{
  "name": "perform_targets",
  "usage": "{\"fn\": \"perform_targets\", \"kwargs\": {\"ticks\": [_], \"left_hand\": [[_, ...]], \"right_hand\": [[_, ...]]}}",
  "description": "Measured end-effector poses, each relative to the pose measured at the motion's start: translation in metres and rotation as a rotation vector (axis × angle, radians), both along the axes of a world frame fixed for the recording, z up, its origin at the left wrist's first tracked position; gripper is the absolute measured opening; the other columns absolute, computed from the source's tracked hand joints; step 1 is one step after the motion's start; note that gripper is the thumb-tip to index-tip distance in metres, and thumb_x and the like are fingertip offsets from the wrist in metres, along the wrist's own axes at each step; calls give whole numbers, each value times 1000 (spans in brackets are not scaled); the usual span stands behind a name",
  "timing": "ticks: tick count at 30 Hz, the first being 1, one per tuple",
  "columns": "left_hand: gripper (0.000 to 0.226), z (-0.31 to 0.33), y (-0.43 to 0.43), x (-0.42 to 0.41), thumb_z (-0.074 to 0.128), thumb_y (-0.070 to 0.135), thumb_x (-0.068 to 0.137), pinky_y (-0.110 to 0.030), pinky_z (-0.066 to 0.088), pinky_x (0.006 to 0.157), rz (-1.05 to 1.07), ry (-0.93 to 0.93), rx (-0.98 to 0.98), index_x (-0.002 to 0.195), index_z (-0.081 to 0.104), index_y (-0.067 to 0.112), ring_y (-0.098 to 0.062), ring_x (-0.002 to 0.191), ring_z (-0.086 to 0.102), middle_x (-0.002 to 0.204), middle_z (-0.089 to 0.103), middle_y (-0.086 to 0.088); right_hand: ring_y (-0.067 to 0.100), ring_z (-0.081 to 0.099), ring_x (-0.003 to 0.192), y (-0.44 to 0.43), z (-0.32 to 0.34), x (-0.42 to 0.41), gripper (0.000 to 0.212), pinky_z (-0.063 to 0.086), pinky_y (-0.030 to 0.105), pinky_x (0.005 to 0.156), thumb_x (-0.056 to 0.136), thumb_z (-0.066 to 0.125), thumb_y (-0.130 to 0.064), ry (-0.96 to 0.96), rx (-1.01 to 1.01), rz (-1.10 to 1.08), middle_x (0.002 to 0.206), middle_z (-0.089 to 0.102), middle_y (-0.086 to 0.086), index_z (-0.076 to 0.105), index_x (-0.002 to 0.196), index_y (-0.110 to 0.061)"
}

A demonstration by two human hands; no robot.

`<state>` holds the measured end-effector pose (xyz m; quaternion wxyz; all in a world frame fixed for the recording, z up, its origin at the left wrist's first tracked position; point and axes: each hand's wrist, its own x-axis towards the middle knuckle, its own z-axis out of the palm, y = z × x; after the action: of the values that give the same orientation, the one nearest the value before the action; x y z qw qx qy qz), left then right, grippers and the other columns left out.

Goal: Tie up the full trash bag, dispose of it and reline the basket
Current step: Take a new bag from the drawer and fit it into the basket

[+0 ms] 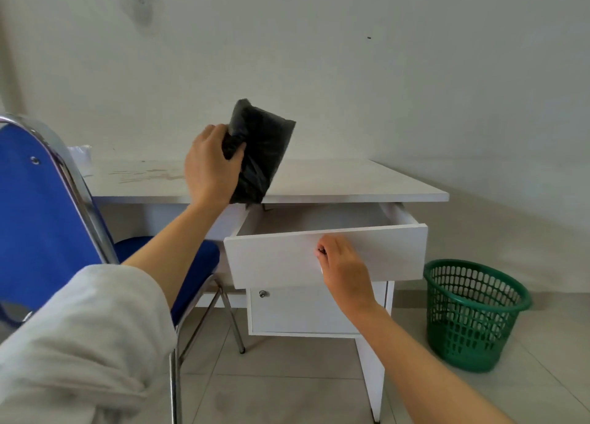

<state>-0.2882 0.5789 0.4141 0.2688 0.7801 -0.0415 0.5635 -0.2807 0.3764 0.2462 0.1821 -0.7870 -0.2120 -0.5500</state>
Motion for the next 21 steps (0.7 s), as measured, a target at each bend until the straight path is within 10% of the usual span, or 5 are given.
{"fn": "perform_targets", "kwargs": {"ticks": [6, 11, 16, 21], "left_hand": [[55, -39, -16, 28, 65, 3, 78, -45, 43, 74, 125, 39, 637, 129, 55, 18, -37, 99, 52, 112, 61, -11], [58, -56, -34, 51, 45, 31, 96, -42, 22, 108, 15, 390, 594, 149, 20, 30, -26, 136, 24, 148, 34, 2], [54, -53, -30, 68, 34, 44, 99, -37, 16, 111, -165, 510, 555, 149, 14, 38, -18, 138, 18, 151, 29, 12], [49, -53, -26, 76, 35, 46, 98, -33, 17, 105, -270, 547, 460, 145, 21, 45, -12, 136, 22, 145, 39, 15]], "right_hand": [[20, 55, 69, 4, 2, 12, 38, 53, 26, 49, 77, 73, -6, 120, 37, 75, 85, 57, 8, 41, 96, -17], [20, 55, 82, -13, -21, 20, 45, 54, 21, 52, 73, 73, -3, 97, -163, 22, 100, 53, 8, 48, 111, -11], [17, 59, 69, -9, -15, 61, 27, 50, 17, 49, 69, 77, 0, 80, -100, -83, 94, 59, 9, 61, 91, -6], [27, 65, 100, 4, -19, 106, 50, 58, 28, 55, 68, 78, 4, 216, 47, -139, 118, 60, 14, 60, 115, -3]]}}
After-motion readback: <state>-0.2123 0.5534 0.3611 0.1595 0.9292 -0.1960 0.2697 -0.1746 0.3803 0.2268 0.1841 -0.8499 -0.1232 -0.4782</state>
